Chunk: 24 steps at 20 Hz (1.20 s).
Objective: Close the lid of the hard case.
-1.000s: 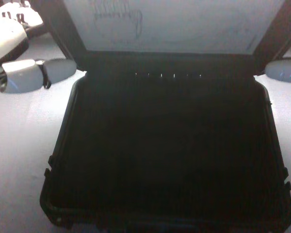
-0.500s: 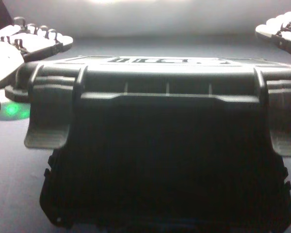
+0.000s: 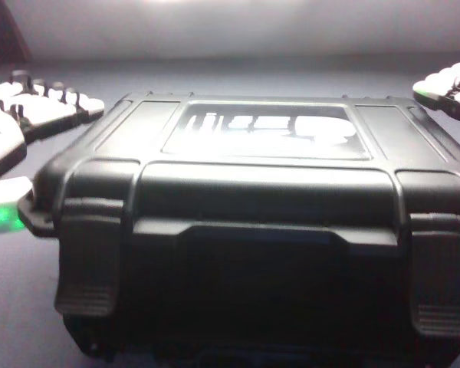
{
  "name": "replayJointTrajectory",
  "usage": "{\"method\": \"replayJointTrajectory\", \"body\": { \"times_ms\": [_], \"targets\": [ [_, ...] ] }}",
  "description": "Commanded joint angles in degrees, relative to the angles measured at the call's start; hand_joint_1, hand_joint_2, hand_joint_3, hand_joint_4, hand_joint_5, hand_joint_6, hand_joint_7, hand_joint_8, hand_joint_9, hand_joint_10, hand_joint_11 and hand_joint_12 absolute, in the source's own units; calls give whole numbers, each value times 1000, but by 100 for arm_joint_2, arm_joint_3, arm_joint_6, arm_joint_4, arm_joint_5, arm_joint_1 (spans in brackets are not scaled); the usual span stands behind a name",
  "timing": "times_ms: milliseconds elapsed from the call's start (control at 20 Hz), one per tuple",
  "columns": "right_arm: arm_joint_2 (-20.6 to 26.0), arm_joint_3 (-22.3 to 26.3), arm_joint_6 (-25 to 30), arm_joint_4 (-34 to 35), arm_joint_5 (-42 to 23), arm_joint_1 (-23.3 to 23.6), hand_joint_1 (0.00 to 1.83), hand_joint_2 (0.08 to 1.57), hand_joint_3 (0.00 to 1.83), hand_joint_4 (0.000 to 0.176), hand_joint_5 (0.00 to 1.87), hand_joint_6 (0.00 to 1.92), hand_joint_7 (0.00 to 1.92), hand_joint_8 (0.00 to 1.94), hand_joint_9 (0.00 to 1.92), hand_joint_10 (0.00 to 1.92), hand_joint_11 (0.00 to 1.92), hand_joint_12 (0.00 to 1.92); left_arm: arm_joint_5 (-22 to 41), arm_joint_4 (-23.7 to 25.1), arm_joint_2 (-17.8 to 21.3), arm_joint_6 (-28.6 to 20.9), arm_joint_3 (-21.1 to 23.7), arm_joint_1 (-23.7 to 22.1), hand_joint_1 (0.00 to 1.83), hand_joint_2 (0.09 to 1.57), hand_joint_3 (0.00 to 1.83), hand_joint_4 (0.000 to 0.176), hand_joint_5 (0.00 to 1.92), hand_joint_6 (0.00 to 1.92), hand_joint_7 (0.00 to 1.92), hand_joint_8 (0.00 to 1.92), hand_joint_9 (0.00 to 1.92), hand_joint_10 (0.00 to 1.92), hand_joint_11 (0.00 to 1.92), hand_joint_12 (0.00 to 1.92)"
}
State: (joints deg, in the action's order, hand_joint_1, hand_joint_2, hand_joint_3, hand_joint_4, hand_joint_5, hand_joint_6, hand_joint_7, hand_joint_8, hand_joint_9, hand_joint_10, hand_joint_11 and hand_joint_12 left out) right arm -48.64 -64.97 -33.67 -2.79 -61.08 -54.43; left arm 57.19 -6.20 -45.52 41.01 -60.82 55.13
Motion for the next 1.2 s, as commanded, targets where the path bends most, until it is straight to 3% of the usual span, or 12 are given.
{"method": "replayJointTrajectory", "body": {
  "times_ms": [0,450,650,900,950,1000,1100,1150],
  "targets": [
    [98,13,59,315,-934,12,172,1161,7,0,0,0,0,0,0,0,0,0,1028,-217,112,-49,38,40,64,1303,0,0,190,0,193,1,173,0,0,466],
    [360,228,58,484,-1110,-351,147,1131,0,0,0,0,0,0,0,0,0,0,2563,-1203,590,-47,687,1765,216,1323,5,0,168,0,186,0,177,1,0,447],
    [532,358,-35,626,-1284,-521,130,1118,0,0,0,0,0,0,0,0,0,0,3181,-1644,703,-51,809,2289,355,1343,5,0,185,1,216,5,189,2,0,391],
    [584,447,-187,843,-1757,-661,31,1065,0,0,0,0,0,0,0,0,0,0,3331,-1635,543,-51,702,2132,309,1320,0,0,185,0,224,2,174,3,0,274],
    [520,421,-205,876,-1874,-662,5,1059,0,0,0,0,0,0,0,0,0,0,3336,-1618,468,-51,655,2019,309,1314,0,0,198,1,240,2,198,4,0,344],
    [440,394,-205,912,-1999,-662,0,1061,0,31,0,0,0,0,0,0,0,0,3329,-1590,383,-51,607,1871,320,1293,1,0,217,0,247,1,220,1,0,485],
    [293,380,-205,1031,-2324,-662,99,1085,0,28,0,0,0,0,0,0,0,0,3302,-1484,240,-50,519,1560,312,1292,2,0,230,3,251,1,229,0,0,560],
    [247,382,-205,1091,-2484,-662,144,1097,2,12,0,0,0,0,0,0,0,0,3267,-1403,186,-50,482,1404,324,1282,0,0,212,2,223,2,191,2,0,474]
  ]
}}
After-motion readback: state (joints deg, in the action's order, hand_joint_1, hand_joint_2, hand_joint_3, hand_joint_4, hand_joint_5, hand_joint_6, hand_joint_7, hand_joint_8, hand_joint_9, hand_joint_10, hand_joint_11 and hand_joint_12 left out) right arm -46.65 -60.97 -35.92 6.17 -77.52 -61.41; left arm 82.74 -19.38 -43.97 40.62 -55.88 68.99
